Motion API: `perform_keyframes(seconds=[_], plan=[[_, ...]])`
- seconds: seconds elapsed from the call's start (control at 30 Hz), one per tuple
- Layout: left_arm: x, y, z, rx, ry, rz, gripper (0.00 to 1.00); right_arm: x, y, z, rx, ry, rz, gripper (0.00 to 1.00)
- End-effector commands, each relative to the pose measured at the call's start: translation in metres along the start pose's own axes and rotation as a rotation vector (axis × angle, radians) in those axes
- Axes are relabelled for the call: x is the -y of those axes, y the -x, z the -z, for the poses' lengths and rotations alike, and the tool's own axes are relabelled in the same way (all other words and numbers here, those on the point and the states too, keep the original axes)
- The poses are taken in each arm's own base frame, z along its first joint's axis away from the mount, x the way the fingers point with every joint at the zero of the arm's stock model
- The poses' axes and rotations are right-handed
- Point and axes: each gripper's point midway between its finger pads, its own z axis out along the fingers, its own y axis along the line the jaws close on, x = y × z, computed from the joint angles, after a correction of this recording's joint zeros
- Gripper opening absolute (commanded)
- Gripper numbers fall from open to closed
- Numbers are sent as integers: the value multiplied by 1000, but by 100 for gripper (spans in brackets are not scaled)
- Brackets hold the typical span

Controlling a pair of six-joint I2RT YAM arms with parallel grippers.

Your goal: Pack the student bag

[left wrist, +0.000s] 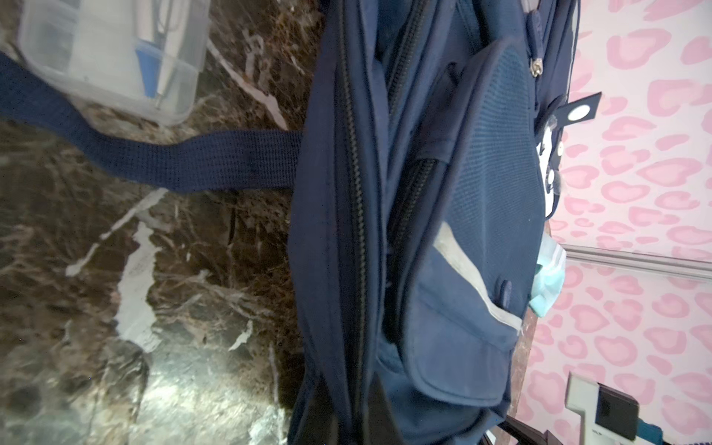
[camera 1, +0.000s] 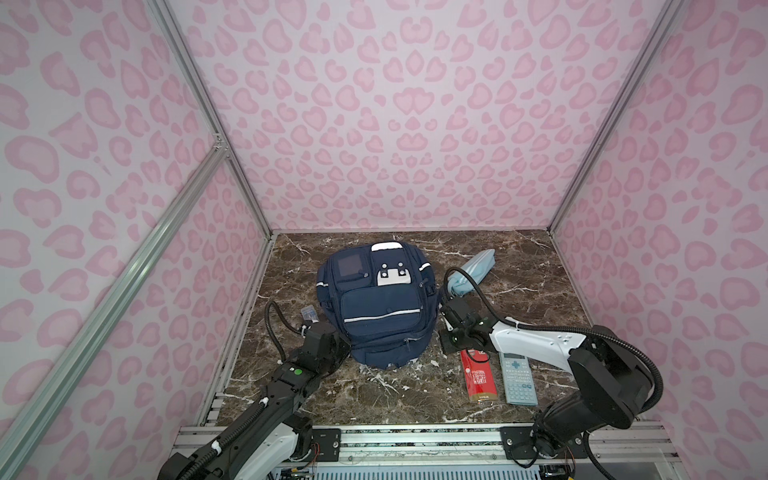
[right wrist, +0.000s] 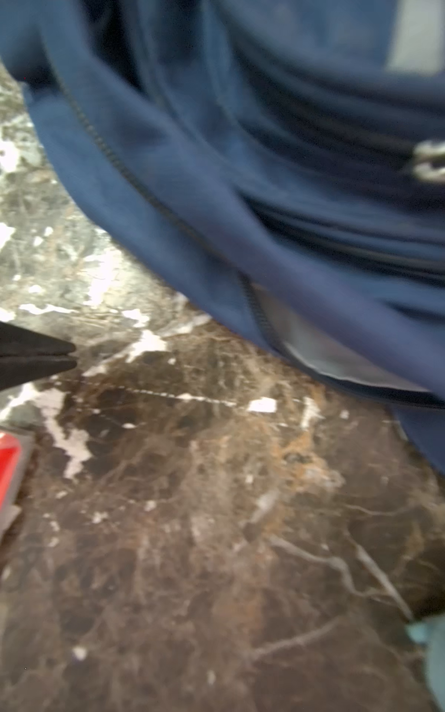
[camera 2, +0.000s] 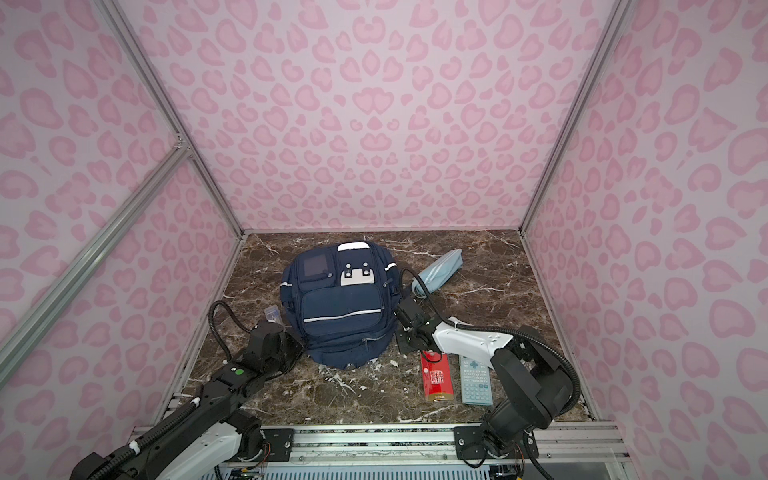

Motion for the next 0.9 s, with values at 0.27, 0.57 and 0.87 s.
perform_keyframes(seconds=[0.27, 0.57, 0.87], plan=[[22, 10, -2, 23, -41, -39, 2, -71, 17, 36, 171, 268, 124, 31], [17, 6, -3, 14, -34, -25, 2, -123, 17, 25, 162, 314, 194, 51], [12, 5, -3, 13, -20, -23, 2, -109, 25, 2, 151, 152, 165, 9]])
